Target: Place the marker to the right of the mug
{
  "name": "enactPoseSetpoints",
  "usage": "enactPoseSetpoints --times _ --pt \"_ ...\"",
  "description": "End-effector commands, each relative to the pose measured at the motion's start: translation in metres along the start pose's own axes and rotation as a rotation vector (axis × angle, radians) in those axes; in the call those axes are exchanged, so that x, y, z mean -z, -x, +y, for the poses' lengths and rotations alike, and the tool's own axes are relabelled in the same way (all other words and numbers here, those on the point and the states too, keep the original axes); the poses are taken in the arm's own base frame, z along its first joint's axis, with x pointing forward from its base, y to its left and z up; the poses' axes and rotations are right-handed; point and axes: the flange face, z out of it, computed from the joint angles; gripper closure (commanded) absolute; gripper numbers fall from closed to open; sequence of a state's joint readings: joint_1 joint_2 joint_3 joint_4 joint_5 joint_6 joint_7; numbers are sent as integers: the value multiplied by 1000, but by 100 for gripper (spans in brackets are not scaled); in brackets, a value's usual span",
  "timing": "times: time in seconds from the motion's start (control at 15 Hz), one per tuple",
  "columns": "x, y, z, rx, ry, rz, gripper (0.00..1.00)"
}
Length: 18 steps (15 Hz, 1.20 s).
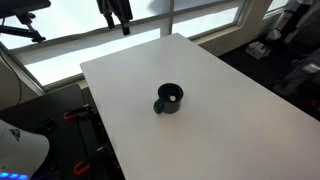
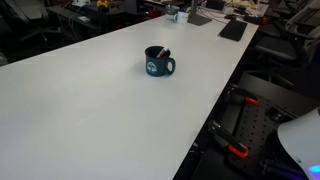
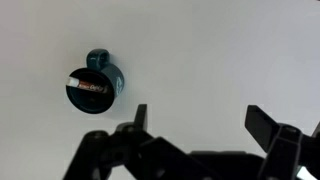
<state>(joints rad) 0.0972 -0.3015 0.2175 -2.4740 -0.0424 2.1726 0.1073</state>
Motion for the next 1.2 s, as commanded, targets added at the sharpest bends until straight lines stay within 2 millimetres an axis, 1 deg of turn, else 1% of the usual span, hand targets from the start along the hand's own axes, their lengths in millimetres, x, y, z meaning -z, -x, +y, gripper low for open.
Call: enactPoseSetpoints --times 0.0,0.27,0.4,0.53,0.6,0.67,0.8,1.0,1.13 --pt "0 0 0 0 0 -1 0" --pt "0 0 0 0 0 0 0" --pt "18 -3 5 -11 18 26 0" --pt "35 -12 24 -30 -15 36 0" --pt "42 -19 41 -52 -35 36 0" --pt "47 -23 53 -70 -53 34 0" --pt "51 -27 80 -102 -98 14 0" --pt "46 -27 118 -147 -176 -4 0" --pt "35 -25 136 -181 -221 -14 0"
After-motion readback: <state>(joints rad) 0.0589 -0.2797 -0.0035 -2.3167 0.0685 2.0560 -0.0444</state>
